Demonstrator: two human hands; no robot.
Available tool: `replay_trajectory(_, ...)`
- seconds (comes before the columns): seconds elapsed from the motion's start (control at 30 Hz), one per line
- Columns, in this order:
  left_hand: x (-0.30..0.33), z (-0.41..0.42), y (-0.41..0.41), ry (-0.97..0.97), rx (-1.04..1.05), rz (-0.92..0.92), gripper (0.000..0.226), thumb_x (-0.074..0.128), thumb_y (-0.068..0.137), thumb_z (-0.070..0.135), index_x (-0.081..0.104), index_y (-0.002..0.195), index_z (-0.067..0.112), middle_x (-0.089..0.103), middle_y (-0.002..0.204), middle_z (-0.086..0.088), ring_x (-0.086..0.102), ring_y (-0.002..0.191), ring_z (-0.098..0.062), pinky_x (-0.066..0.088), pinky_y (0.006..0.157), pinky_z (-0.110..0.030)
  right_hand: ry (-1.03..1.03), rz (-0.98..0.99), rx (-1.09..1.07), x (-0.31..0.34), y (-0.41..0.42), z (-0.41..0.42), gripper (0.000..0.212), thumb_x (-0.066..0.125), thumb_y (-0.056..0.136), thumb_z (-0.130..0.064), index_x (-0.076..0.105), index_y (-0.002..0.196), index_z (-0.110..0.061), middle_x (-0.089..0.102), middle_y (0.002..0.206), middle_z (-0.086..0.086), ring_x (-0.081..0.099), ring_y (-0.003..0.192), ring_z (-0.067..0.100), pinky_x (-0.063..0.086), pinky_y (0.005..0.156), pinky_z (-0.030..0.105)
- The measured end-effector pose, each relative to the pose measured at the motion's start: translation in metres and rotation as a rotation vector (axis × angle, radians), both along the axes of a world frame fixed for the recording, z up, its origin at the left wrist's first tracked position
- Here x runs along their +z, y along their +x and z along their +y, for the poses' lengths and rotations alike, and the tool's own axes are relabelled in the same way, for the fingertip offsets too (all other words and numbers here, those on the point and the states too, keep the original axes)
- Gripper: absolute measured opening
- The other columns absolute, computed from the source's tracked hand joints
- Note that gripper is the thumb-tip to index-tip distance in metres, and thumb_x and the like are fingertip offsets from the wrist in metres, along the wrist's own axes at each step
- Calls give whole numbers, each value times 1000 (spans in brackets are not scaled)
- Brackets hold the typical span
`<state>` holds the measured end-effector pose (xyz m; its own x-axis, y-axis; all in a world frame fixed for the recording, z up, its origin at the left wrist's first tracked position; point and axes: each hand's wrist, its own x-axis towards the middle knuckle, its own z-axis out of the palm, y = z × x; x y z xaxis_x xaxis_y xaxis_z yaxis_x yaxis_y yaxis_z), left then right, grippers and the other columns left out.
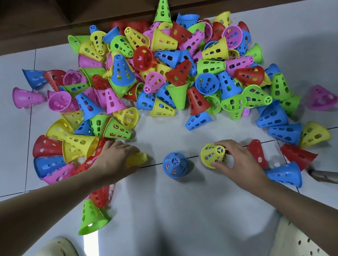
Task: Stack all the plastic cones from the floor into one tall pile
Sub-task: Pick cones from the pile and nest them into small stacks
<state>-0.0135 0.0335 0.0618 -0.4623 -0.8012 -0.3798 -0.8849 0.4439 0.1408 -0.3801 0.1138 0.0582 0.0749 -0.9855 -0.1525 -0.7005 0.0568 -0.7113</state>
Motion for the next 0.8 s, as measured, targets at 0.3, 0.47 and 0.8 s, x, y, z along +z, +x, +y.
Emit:
replay_trajectory(0.3, 54, 20, -41, 63, 232, 696, 46, 66, 90, 53, 52, 128, 31, 60, 114, 13, 59, 100, -7, 51, 84, -31, -12, -6, 39, -2, -1, -4, 45, 78, 83, -24, 56, 122, -25, 56, 114, -15, 56, 103, 1, 48, 90, 25)
replay_trajectory(0.47, 59, 43, -58, 95, 89, 697, 56, 62, 93, 55, 44, 141, 32, 56, 137, 17, 61, 118, -7, 55, 92, -34, -22, 10, 23, -2, 0, -4, 45, 78, 82, -26, 55, 121, -27, 56, 113, -15, 56, 101, 1, 51, 88, 31)
replay_trajectory(0.8, 14, 38, -74, -1, -186, 587, 52, 60, 94, 52, 48, 137, 25, 46, 153, 2, 36, 146, -17, 37, 116, -33, -98, 134, 15, -6, -32, 2, 76, 70, 77, -61, 53, 135, -14, 58, 126, -2, 52, 118, 16, 43, 103, 34)
